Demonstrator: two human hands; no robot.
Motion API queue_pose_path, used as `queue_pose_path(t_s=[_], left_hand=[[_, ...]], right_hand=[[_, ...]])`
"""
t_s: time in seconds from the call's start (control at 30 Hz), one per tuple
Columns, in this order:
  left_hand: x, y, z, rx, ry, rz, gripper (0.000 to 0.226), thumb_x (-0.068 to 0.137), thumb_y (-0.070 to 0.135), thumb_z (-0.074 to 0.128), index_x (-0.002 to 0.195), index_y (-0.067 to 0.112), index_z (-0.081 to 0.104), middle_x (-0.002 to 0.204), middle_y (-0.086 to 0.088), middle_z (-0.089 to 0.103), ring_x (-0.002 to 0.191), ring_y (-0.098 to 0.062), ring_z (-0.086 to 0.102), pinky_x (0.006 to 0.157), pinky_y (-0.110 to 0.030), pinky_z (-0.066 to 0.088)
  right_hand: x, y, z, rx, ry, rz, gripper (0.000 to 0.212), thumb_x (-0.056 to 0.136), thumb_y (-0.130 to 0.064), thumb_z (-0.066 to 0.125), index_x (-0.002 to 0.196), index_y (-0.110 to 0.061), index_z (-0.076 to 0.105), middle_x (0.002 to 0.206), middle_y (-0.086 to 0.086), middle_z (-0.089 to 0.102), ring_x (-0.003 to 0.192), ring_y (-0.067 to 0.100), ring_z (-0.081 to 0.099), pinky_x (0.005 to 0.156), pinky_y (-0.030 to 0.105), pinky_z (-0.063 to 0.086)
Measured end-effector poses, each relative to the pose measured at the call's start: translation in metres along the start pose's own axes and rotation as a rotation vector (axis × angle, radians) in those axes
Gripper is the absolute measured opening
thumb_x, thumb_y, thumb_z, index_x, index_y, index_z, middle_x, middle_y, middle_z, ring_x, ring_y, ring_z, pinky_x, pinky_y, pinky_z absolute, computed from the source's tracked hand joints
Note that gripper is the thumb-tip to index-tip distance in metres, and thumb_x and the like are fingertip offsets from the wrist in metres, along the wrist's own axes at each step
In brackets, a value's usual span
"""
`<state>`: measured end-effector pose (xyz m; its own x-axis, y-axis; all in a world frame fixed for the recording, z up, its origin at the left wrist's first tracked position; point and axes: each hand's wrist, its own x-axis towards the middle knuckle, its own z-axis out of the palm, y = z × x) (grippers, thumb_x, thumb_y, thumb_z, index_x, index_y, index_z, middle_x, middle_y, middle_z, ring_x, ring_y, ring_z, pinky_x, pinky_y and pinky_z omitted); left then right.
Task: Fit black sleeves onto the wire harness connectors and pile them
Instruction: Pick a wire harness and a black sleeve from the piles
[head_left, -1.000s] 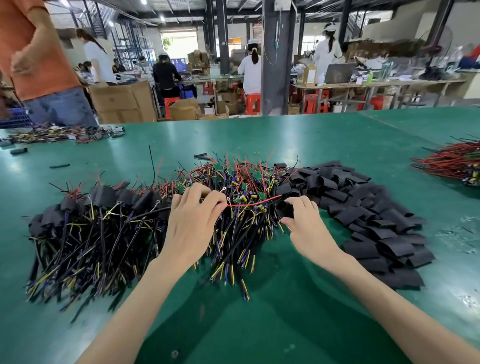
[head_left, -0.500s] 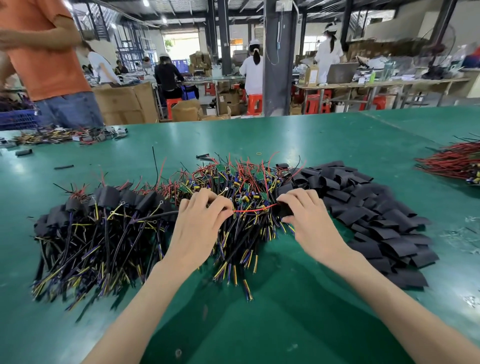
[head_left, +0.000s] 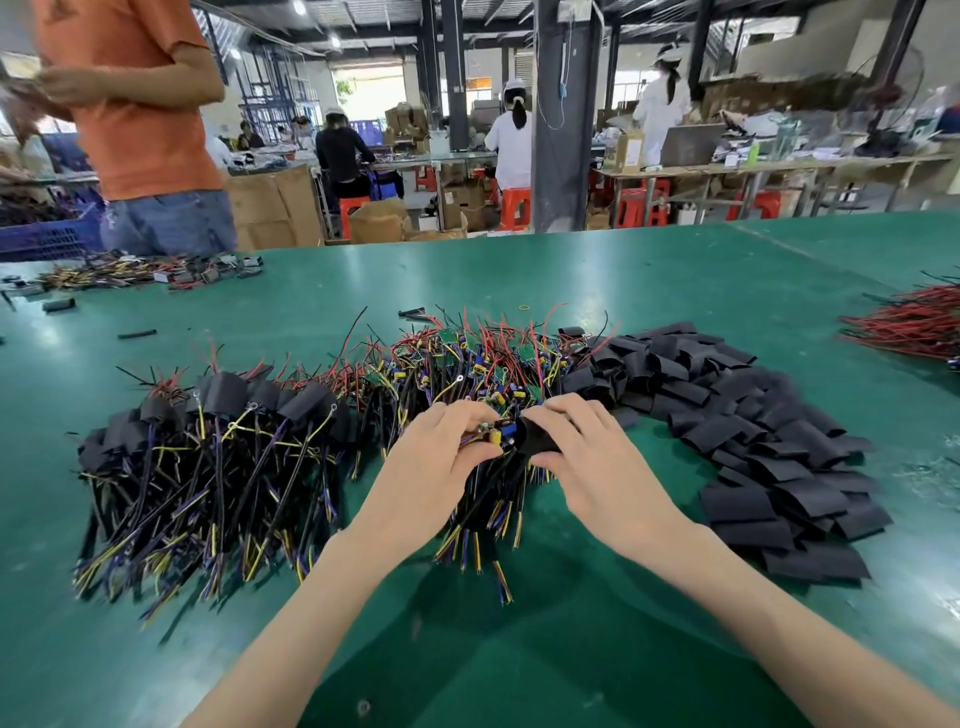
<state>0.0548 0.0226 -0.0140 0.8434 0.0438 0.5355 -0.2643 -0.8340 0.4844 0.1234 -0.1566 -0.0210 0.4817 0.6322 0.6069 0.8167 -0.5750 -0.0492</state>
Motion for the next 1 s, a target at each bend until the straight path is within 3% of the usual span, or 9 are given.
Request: queue_pose_path(t_s=[0.2,0.33,0.53,0.7,0.87,1.0], left_hand=[[-0.0010,0.0020,0.0000,-0.019,0.008,0.001,0.027,0.087,0.017,0.066,0.113,0.017,0.062,0.099,0.010,0.056,0.096,-0.013,0.055,0.088,-0.016,0.037],[-0.0016,0.0043,0.0003,-0.023,-0.009,0.007,0.027,0.087,0.017,0.065,0.113,0.017,0.062,0.100,0.008,0.059,0.097,-0.016,0.055,0.089,-0.024,0.040],[0.0012,0.0067,-0.0037,0.011,-0.039,0.090,0.022,0.087,0.015,0.065,0.109,0.012,0.066,0.093,0.002,0.059,0.089,-0.018,0.055,0.084,-0.032,0.044],[0.0007,0.0053,-0.0004,-0.002,-0.029,0.067,0.027,0.084,0.018,0.068,0.111,0.011,0.065,0.088,0.004,0.057,0.085,-0.012,0.053,0.081,-0.025,0.043],[-0.0007,0.0046,0.0048,-0.120,-0.049,-0.016,0.025,0.080,0.019,0.074,0.101,0.019,0.061,0.091,0.012,0.060,0.091,0.005,0.054,0.080,-0.003,0.038],[0.0015,0.0025,0.0001,-0.191,-0.052,-0.026,0.032,0.084,0.009,0.069,0.111,0.022,0.060,0.087,0.017,0.063,0.088,0.007,0.058,0.082,-0.002,0.037]], right_hand=[[-0.0004,-0.0027,-0.0056,0.034,-0.028,0.015,0.039,0.080,-0.013,0.072,0.117,-0.007,0.060,0.111,0.010,0.059,0.073,0.029,0.061,0.064,0.038,0.051],[-0.0001,-0.0036,-0.0085,0.025,-0.049,-0.016,0.040,0.076,-0.012,0.076,0.113,-0.008,0.062,0.107,0.009,0.061,0.069,0.025,0.061,0.061,0.034,0.051],[-0.0013,0.0041,-0.0065,0.199,-0.072,0.038,0.035,0.090,-0.014,0.059,0.125,-0.013,0.055,0.121,0.002,0.050,0.092,0.028,0.057,0.081,0.043,0.047],[-0.0003,0.0041,-0.0072,0.332,-0.157,0.039,0.035,0.092,-0.018,0.057,0.127,-0.014,0.053,0.121,-0.002,0.048,0.098,0.030,0.055,0.088,0.044,0.043],[-0.0001,0.0023,-0.0079,0.285,-0.169,0.013,0.035,0.092,-0.018,0.056,0.127,-0.014,0.053,0.123,0.000,0.049,0.099,0.030,0.056,0.087,0.042,0.044],[0.0023,0.0029,-0.0097,0.225,-0.153,0.012,0.034,0.093,-0.018,0.056,0.126,-0.014,0.054,0.121,0.001,0.049,0.095,0.030,0.057,0.085,0.043,0.045]])
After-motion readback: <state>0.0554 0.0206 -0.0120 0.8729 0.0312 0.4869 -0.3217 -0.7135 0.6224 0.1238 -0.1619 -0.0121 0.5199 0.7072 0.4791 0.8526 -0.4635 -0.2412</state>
